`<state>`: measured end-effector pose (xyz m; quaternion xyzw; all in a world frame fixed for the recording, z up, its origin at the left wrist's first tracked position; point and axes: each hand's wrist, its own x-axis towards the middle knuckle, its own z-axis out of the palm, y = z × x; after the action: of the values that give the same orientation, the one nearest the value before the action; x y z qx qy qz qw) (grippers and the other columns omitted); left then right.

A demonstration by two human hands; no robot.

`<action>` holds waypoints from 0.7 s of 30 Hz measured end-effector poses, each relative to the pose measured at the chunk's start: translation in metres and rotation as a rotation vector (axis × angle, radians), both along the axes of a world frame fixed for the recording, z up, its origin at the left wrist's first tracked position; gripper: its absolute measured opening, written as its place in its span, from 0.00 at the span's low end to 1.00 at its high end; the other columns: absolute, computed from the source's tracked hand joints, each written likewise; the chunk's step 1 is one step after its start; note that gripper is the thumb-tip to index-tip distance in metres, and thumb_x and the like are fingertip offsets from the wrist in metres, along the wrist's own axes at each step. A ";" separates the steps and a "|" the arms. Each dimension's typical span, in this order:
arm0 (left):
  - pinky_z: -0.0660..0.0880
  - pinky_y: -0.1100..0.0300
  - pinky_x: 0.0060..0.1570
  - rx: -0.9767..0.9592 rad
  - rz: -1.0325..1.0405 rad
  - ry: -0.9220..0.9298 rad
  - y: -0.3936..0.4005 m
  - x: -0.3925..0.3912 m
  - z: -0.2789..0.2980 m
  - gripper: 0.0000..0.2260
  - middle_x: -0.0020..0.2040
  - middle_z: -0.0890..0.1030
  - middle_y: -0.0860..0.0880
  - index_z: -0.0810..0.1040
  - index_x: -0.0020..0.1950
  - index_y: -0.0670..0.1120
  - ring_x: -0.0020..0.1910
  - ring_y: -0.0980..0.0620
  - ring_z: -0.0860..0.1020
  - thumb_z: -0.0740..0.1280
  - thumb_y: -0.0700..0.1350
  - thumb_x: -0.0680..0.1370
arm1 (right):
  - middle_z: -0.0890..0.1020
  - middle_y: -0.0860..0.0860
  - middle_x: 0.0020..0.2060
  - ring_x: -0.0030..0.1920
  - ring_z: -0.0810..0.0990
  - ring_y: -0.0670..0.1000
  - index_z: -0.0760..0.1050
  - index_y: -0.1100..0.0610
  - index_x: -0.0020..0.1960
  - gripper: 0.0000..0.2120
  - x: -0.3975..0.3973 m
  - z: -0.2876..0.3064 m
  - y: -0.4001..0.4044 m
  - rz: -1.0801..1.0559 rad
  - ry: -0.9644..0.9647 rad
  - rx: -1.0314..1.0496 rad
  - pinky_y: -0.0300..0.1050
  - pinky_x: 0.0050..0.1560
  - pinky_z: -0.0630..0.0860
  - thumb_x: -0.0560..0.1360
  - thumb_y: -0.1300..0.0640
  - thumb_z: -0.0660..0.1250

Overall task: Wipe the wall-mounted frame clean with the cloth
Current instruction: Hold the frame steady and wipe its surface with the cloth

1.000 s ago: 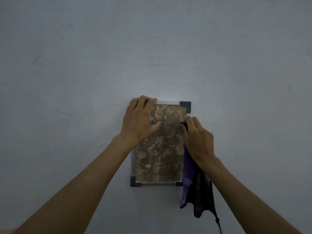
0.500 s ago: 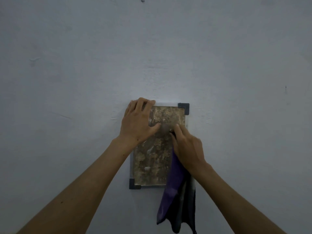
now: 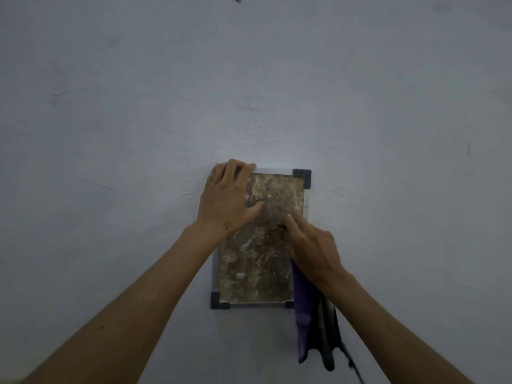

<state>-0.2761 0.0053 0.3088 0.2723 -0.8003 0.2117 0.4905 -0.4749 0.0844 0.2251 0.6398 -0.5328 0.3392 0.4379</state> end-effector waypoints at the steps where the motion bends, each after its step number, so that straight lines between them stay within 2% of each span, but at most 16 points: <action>1: 0.71 0.47 0.67 0.002 0.001 -0.002 0.000 0.000 0.000 0.33 0.65 0.70 0.48 0.69 0.72 0.48 0.65 0.45 0.69 0.70 0.61 0.72 | 0.79 0.51 0.45 0.31 0.77 0.48 0.74 0.57 0.53 0.05 -0.001 0.006 0.000 0.018 -0.092 -0.046 0.43 0.27 0.78 0.81 0.58 0.69; 3: 0.70 0.48 0.68 0.011 0.002 -0.009 0.000 0.001 0.000 0.33 0.65 0.70 0.48 0.69 0.72 0.48 0.65 0.45 0.68 0.70 0.61 0.72 | 0.79 0.51 0.43 0.30 0.75 0.48 0.75 0.58 0.52 0.04 0.000 0.013 -0.001 0.034 -0.262 -0.162 0.43 0.26 0.76 0.82 0.57 0.67; 4: 0.70 0.49 0.68 0.012 0.004 -0.011 0.001 0.001 0.001 0.33 0.65 0.70 0.48 0.69 0.72 0.48 0.65 0.46 0.68 0.70 0.61 0.72 | 0.79 0.52 0.43 0.30 0.75 0.48 0.75 0.58 0.52 0.04 0.002 0.011 -0.002 0.018 -0.275 -0.176 0.44 0.25 0.76 0.82 0.57 0.67; 6: 0.70 0.49 0.68 0.006 0.003 -0.012 0.001 0.001 0.001 0.33 0.64 0.70 0.48 0.69 0.72 0.48 0.65 0.46 0.68 0.70 0.61 0.71 | 0.79 0.52 0.46 0.30 0.75 0.48 0.74 0.58 0.53 0.03 0.010 0.001 -0.004 0.010 -0.182 -0.111 0.44 0.26 0.77 0.82 0.59 0.67; 9: 0.71 0.49 0.67 0.003 0.001 -0.008 0.002 0.000 0.000 0.33 0.64 0.70 0.48 0.69 0.72 0.48 0.65 0.45 0.68 0.70 0.61 0.71 | 0.78 0.52 0.46 0.30 0.77 0.50 0.72 0.58 0.54 0.10 0.015 -0.012 -0.003 -0.017 0.059 0.032 0.43 0.25 0.76 0.77 0.63 0.72; 10: 0.71 0.49 0.67 0.002 0.000 -0.007 0.002 0.000 0.001 0.33 0.64 0.70 0.48 0.69 0.72 0.48 0.65 0.45 0.69 0.70 0.61 0.71 | 0.78 0.52 0.46 0.31 0.77 0.51 0.72 0.57 0.54 0.10 0.015 -0.009 -0.003 -0.027 0.070 0.022 0.43 0.24 0.75 0.77 0.62 0.72; 12: 0.70 0.48 0.68 0.006 0.002 -0.009 0.002 0.000 0.001 0.33 0.64 0.70 0.48 0.69 0.72 0.48 0.65 0.45 0.68 0.71 0.61 0.71 | 0.78 0.50 0.44 0.30 0.76 0.49 0.74 0.57 0.52 0.05 0.016 0.002 -0.002 -0.032 -0.069 -0.069 0.43 0.25 0.75 0.80 0.59 0.69; 14: 0.69 0.49 0.69 0.011 0.007 -0.015 0.002 0.001 0.001 0.33 0.65 0.70 0.48 0.68 0.73 0.48 0.66 0.46 0.68 0.70 0.61 0.72 | 0.78 0.50 0.43 0.29 0.74 0.48 0.74 0.57 0.51 0.04 0.018 0.007 -0.004 -0.023 -0.191 -0.159 0.43 0.24 0.74 0.81 0.58 0.69; 15: 0.70 0.49 0.69 0.011 0.008 -0.016 0.002 0.001 0.001 0.33 0.65 0.70 0.49 0.68 0.73 0.48 0.66 0.46 0.68 0.70 0.61 0.72 | 0.78 0.51 0.43 0.29 0.73 0.47 0.74 0.57 0.51 0.05 0.021 0.006 -0.004 -0.024 -0.171 -0.154 0.41 0.24 0.73 0.80 0.59 0.70; 18: 0.70 0.49 0.68 0.007 0.001 -0.016 0.001 0.001 0.001 0.33 0.64 0.70 0.48 0.68 0.73 0.48 0.65 0.45 0.68 0.70 0.61 0.71 | 0.78 0.51 0.42 0.30 0.74 0.48 0.72 0.57 0.52 0.11 0.028 -0.010 -0.002 -0.040 0.061 -0.030 0.38 0.24 0.64 0.75 0.62 0.74; 19: 0.70 0.49 0.68 0.006 0.000 -0.016 0.001 0.001 0.001 0.33 0.64 0.70 0.48 0.69 0.73 0.48 0.65 0.45 0.69 0.70 0.61 0.71 | 0.78 0.51 0.42 0.30 0.74 0.49 0.73 0.57 0.51 0.11 0.027 -0.013 -0.001 -0.052 0.098 -0.011 0.39 0.24 0.63 0.75 0.62 0.74; 21: 0.70 0.48 0.68 0.005 -0.001 -0.015 0.001 0.001 0.001 0.33 0.64 0.70 0.48 0.69 0.72 0.48 0.65 0.45 0.69 0.70 0.61 0.71 | 0.78 0.50 0.43 0.30 0.75 0.48 0.74 0.56 0.51 0.07 0.022 -0.010 0.000 -0.055 0.018 -0.048 0.40 0.23 0.68 0.78 0.59 0.72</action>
<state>-0.2754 0.0067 0.3095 0.2715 -0.8047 0.2113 0.4837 -0.4533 0.0841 0.2152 0.6173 -0.5380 0.3337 0.4671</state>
